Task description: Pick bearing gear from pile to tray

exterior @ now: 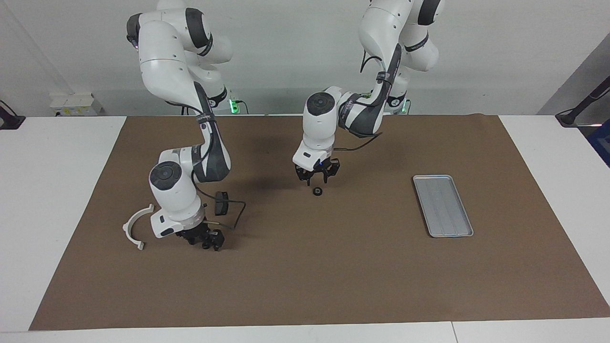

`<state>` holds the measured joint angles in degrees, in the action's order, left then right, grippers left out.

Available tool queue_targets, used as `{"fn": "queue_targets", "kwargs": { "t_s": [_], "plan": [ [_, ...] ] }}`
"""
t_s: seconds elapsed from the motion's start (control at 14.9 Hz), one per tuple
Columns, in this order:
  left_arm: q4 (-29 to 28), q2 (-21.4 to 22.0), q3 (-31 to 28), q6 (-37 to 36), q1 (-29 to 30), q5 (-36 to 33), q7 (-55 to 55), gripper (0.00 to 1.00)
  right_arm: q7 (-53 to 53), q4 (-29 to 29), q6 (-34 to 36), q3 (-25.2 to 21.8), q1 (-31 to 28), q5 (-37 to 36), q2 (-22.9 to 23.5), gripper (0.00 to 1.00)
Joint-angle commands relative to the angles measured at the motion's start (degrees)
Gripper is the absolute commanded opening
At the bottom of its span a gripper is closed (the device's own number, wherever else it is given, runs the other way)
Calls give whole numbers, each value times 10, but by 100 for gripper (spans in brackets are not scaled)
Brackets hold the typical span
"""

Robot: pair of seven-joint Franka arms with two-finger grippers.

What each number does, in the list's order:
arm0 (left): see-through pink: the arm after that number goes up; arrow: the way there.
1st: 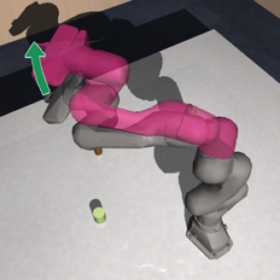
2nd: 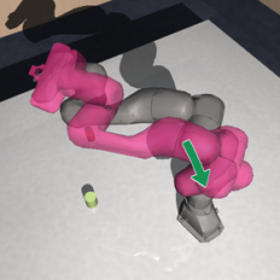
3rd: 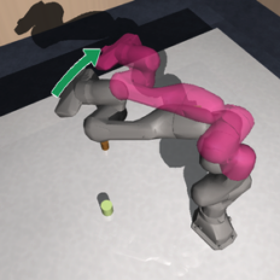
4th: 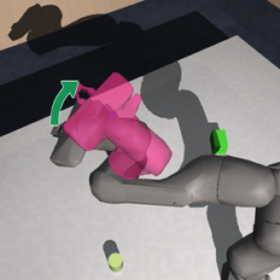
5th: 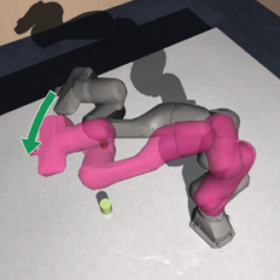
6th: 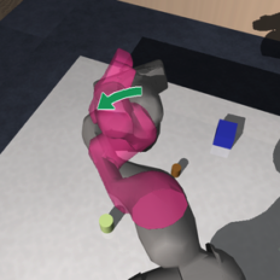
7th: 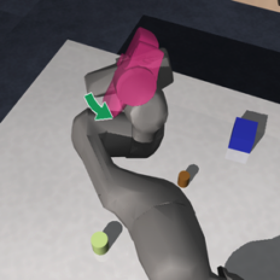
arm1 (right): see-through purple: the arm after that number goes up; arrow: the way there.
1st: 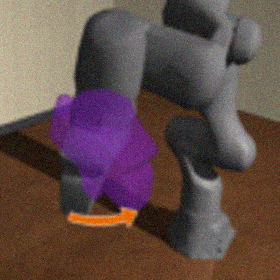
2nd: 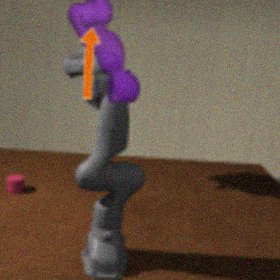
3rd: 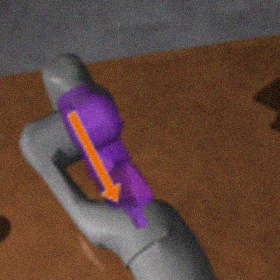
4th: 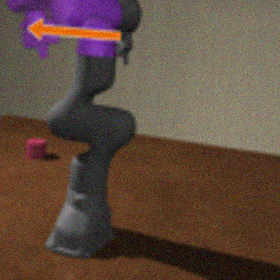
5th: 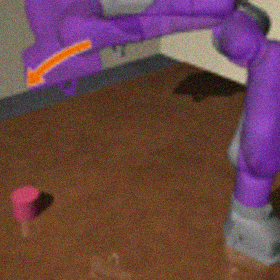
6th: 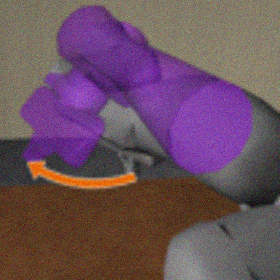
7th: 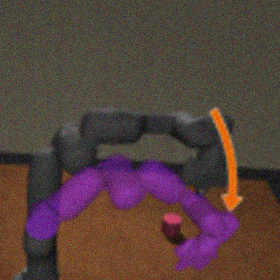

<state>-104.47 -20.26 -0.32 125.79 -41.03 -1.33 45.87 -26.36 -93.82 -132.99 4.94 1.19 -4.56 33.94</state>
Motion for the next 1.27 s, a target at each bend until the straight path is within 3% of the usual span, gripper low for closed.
{"fn": "queue_targets", "kwargs": {
  "t_s": [0.0, 0.33, 0.54, 0.67, 0.74, 1.2],
  "plan": [
    [-16, -1, 0, 28, 9, -7, -11, 60, -16, 12, 11, 2, -1, -8, 5, 81],
    [-16, -14, 0, 40, 9, -8, -11, 60, -16, 12, 16, 3, -1, -8, 5, 56],
    [-16, -15, 1, 42, 2, -10, -11, 60, -16, 13, 19, 3, -1, -8, 4, 30],
    [-20, -16, 1, 49, 1, -10, -11, 60, -16, 12, 19, 3, -1, -8, 4, 6],
    [-21, -16, 1, 51, 0, -10, -10, 60, -16, 12, 19, 3, 0, -9, 4, 0],
    [-47, -14, 0, 73, -1, -10, -10, 60, -10, 12, 26, 4, -1, -27, 3, 0]
  ]
}}
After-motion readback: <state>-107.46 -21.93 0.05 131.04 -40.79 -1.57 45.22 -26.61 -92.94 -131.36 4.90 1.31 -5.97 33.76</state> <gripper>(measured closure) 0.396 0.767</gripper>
